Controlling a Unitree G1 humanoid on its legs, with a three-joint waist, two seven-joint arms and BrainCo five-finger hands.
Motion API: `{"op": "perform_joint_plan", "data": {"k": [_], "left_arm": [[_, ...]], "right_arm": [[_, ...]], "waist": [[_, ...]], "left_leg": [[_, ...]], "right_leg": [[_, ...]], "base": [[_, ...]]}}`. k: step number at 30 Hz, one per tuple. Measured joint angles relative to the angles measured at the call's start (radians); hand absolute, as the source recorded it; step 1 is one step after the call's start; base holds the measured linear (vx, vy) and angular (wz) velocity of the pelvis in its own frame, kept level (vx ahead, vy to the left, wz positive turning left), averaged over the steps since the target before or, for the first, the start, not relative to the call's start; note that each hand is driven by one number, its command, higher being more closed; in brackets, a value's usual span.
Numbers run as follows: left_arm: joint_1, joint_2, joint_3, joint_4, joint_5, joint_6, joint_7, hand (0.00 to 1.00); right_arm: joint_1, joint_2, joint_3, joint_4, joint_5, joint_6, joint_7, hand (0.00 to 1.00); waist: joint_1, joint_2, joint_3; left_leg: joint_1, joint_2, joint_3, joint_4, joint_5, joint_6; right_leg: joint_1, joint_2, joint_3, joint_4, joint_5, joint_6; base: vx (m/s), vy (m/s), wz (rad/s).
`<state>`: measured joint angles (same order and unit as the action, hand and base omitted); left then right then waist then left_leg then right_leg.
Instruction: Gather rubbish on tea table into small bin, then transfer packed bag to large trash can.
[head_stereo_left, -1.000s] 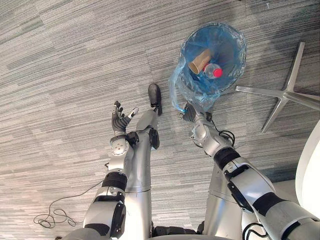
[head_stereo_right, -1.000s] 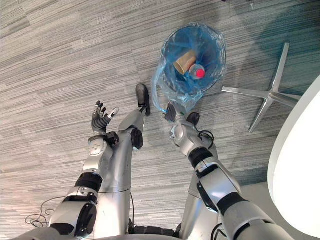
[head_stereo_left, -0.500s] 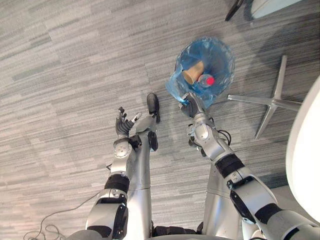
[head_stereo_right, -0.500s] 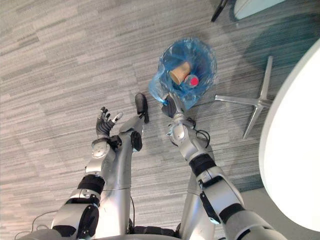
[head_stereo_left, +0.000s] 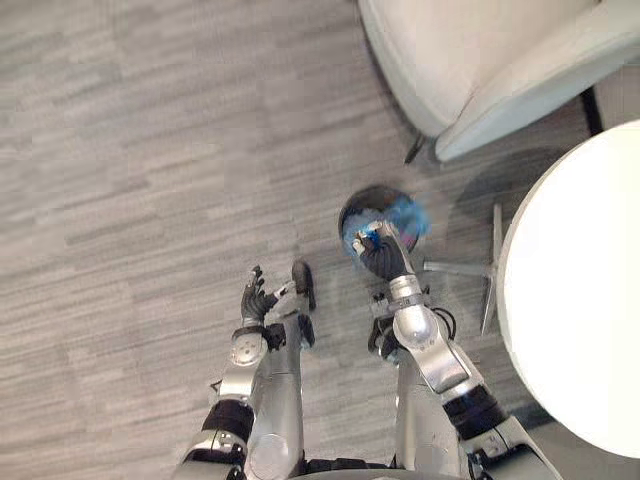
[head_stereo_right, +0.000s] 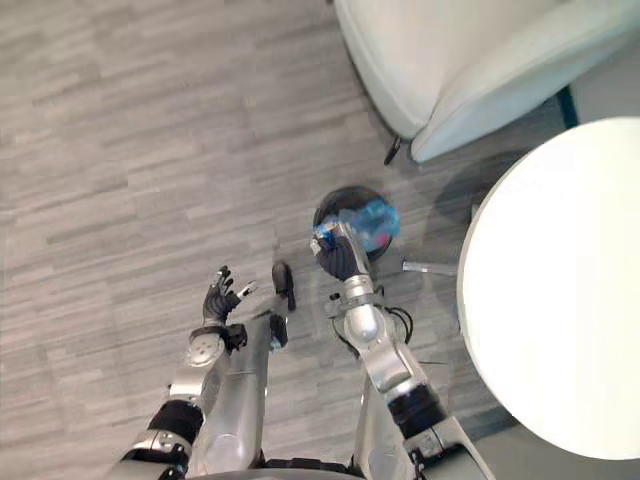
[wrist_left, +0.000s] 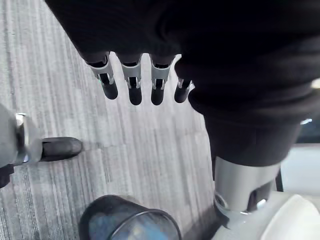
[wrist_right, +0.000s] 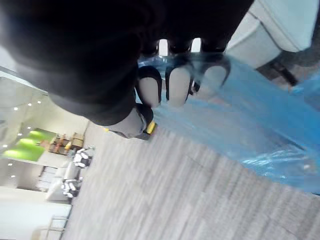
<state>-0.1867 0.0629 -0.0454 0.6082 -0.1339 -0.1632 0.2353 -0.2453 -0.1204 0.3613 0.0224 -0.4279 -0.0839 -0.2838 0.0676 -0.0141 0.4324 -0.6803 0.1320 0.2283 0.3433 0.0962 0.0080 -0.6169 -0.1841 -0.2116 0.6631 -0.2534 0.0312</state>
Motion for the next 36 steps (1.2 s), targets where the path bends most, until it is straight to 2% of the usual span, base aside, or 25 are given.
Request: {"op": "perform_joint_plan", "data": {"k": [2, 4, 6, 8, 11, 13, 15, 21, 25, 31, 34, 36], "left_arm": [[0.033, 0.005, -0.015, 0.003, 0.005, 0.001, -0.009, 0.0], [0.058, 0.03, -0.065, 0.035, 0.022, 0.002, -0.021, 0.0], [0.089, 0.038, -0.082, 0.047, 0.031, 0.002, -0.024, 0.0], [0.102, 0.047, -0.083, 0.068, 0.032, 0.002, -0.034, 0.0], [0.107, 0.065, -0.101, 0.069, 0.034, 0.003, -0.038, 0.0], [0.126, 0.071, -0.108, 0.059, 0.05, 0.003, -0.04, 0.0], [0.17, 0.08, -0.119, 0.007, 0.067, 0.003, -0.042, 0.0], [0.249, 0.103, -0.121, -0.165, 0.068, 0.0, -0.063, 0.0], [0.298, 0.13, -0.12, -0.289, 0.068, -0.005, -0.084, 0.0], [0.321, 0.168, -0.111, -0.491, 0.078, -0.048, -0.102, 0.0], [0.317, 0.195, -0.111, -0.552, 0.078, -0.075, -0.102, 0.0], [0.316, 0.229, -0.113, -0.603, 0.078, -0.087, -0.103, 0.0]], "right_arm": [[0.015, -0.016, 0.013, -0.024, 0.008, -0.013, 0.006, 1.0], [0.014, -0.051, 0.015, -0.023, 0.009, -0.025, 0.026, 1.0], [0.013, -0.08, 0.014, -0.024, 0.035, -0.03, 0.043, 1.0], [0.012, -0.097, 0.001, -0.024, 0.046, -0.042, 0.052, 1.0], [0.006, -0.13, -0.032, -0.025, 0.074, -0.05, 0.073, 1.0], [0.011, -0.165, -0.05, -0.028, 0.102, -0.052, 0.095, 1.0], [0.041, -0.199, -0.082, -0.073, 0.146, -0.068, 0.114, 1.0], [0.056, -0.263, -0.121, -0.142, 0.215, -0.106, 0.141, 1.0], [0.054, -0.312, -0.128, -0.155, 0.285, -0.111, 0.176, 1.0], [0.005, -0.443, -0.128, -0.172, 0.451, -0.15, 0.246, 1.0], [-0.011, -0.479, -0.128, -0.201, 0.509, -0.16, 0.268, 1.0], [-0.033, -0.496, -0.127, -0.212, 0.554, -0.182, 0.286, 1.0]], "waist": [[-0.005, -0.005, -0.045], [-0.006, -0.014, -0.084], [-0.009, -0.016, -0.119], [-0.027, -0.021, -0.144], [-0.035, -0.023, -0.154], [-0.052, -0.023, -0.165], [-0.055, -0.022, -0.209], [-0.055, -0.02, -0.234], [-0.055, -0.011, -0.259], [-0.055, 0.022, -0.301], [-0.055, 0.029, -0.312], [-0.057, 0.029, -0.314]], "left_leg": [[0.043, -0.008, -0.001, -0.05, 0.009, -0.013], [0.149, -0.031, -0.009, -0.178, 0.036, -0.046], [0.207, -0.032, -0.01, -0.241, 0.067, -0.032], [0.238, -0.036, -0.014, -0.272, 0.087, -0.018], [0.292, -0.038, -0.019, -0.315, 0.095, -0.017], [0.354, -0.043, -0.021, -0.355, 0.098, -0.019], [0.393, -0.044, -0.019, -0.399, 0.103, -0.026], [0.465, -0.047, -0.035, -0.437, 0.106, -0.033], [0.491, -0.049, -0.047, -0.438, 0.106, -0.033], [0.516, -0.049, -0.081, -0.439, 0.104, -0.035], [0.52, -0.047, -0.085, -0.441, 0.103, -0.036], [0.531, -0.047, -0.084, -0.442, 0.103, -0.036]], "right_leg": [[0.039, 0.005, -0.003, -0.041, 0.003, 0.005], [0.121, 0.015, -0.003, -0.131, 0.022, 0.014], [0.172, 0.032, -0.003, -0.187, 0.042, 0.014], [0.204, 0.038, -0.007, -0.219, 0.05, 0.013], [0.264, 0.048, -0.014, -0.268, 0.06, 0.016], [0.332, 0.054, -0.02, -0.318, 0.066, 0.022], [0.371, 0.064, -0.021, -0.368, 0.079, 0.026], [0.463, 0.076, -0.029, -0.447, 0.094, 0.027], [0.507, 0.081, -0.034, -0.478, 0.1, 0.026], [0.545, 0.097, -0.042, -0.514, 0.12, 0.027], [0.551, 0.101, -0.039, -0.527, 0.128, 0.027], [0.561, 0.101, -0.035, -0.53, 0.132, 0.028]], "base": [[0.14, -0.069, -0.01], [0.16, -0.063, -0.07], [0.18, -0.045, -0.14], [0.21, -0.047, -0.02], [0.16, -0.035, -0.02], [0.14, -0.014, 0.01], [0.12, 0.001, -0.04], [0.08, -0.008, 0.01], [0.03, -0.011, 0.03], [-0.02, -0.002, 0.02], [-0.06, 0.012, -0.02], [-0.06, 0.016, -0.05]]}}
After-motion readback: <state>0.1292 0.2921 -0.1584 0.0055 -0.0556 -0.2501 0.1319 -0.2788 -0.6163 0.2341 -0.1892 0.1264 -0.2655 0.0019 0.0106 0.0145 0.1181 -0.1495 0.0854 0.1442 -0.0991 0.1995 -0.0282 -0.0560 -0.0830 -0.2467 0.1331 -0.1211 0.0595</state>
